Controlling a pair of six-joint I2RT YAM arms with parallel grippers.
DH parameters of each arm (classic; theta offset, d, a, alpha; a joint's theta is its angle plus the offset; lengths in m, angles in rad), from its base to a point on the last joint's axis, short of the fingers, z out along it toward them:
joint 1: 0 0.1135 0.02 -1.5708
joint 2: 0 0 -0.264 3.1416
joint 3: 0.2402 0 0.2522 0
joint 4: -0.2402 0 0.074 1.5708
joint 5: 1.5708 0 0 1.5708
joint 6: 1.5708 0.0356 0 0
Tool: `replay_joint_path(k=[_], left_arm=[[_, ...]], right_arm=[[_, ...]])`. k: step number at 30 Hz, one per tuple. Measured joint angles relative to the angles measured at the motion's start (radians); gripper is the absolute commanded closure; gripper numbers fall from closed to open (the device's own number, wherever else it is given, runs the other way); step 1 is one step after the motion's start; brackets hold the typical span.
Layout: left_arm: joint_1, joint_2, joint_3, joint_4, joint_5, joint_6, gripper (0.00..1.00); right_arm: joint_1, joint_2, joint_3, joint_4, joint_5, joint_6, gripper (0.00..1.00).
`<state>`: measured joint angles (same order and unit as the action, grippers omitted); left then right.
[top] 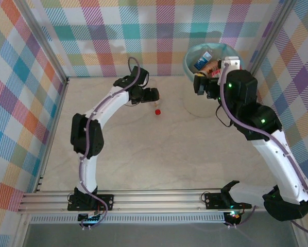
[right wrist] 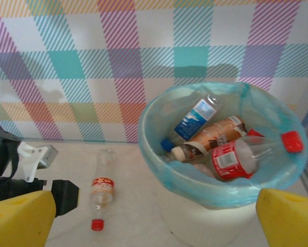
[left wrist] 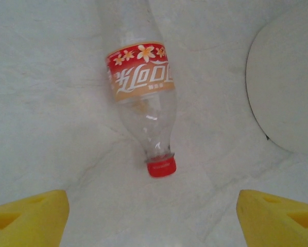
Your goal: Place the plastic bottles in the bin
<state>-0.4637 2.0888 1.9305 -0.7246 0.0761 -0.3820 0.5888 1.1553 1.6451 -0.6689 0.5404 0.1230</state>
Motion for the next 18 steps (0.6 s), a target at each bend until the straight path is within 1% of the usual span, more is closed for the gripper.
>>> replay_joint_path(k=[6,13,16,18], left_arm=[[0.0,0.18,0.187,-0.063,0.02,-0.018,0.16],[0.002,0.377,0.402,-0.119,0.013,-0.023,0.17],[0.002,0.444,0.456,-0.136,0.009,-0.024,0.18],[0.002,0.475,0.471,-0.141,0.006,-0.026,0.22]], right_arm=[[0.0,-0.011,-0.046,0.045,0.025,-0.056,0.0],[0.0,0.039,-0.048,0.056,-0.006,-0.084,0.0],[0.0,0.055,-0.048,0.056,-0.019,-0.087,0.0],[0.0,0.058,-0.048,0.056,-0.026,-0.089,0.0]])
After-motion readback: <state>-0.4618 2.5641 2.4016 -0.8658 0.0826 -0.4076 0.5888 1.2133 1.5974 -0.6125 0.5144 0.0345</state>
